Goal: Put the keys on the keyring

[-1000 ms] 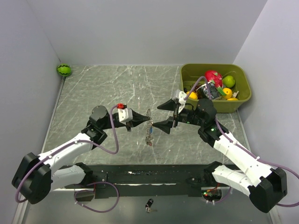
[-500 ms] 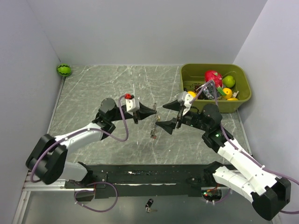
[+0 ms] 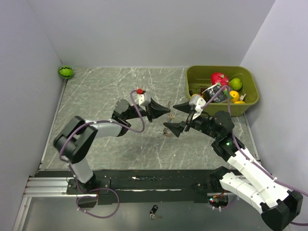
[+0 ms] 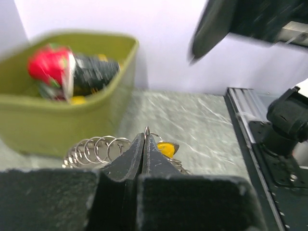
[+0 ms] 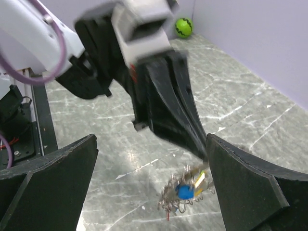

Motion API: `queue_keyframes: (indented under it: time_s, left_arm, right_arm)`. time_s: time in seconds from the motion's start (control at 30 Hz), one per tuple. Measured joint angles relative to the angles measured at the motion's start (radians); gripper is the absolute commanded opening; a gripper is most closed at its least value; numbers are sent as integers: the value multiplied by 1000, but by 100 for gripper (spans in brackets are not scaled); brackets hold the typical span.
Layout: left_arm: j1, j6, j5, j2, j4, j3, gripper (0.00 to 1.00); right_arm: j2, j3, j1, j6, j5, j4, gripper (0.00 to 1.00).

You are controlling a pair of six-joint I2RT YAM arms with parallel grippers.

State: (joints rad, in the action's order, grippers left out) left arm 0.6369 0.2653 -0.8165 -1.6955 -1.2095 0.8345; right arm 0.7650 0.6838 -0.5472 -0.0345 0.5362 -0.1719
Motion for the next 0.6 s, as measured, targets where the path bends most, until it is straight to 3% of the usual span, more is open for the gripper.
queue_keyframes:
  time_s: [0.23,0.6]
  left_arm:
    - [24,123,56,-193,-75,-67,1]
    - [32,89,119,-127,-153,-195,1]
  right_arm:
    - [10,-16,0,0,-7,1,100]
    - [33,-17,0,4,-12,0,100]
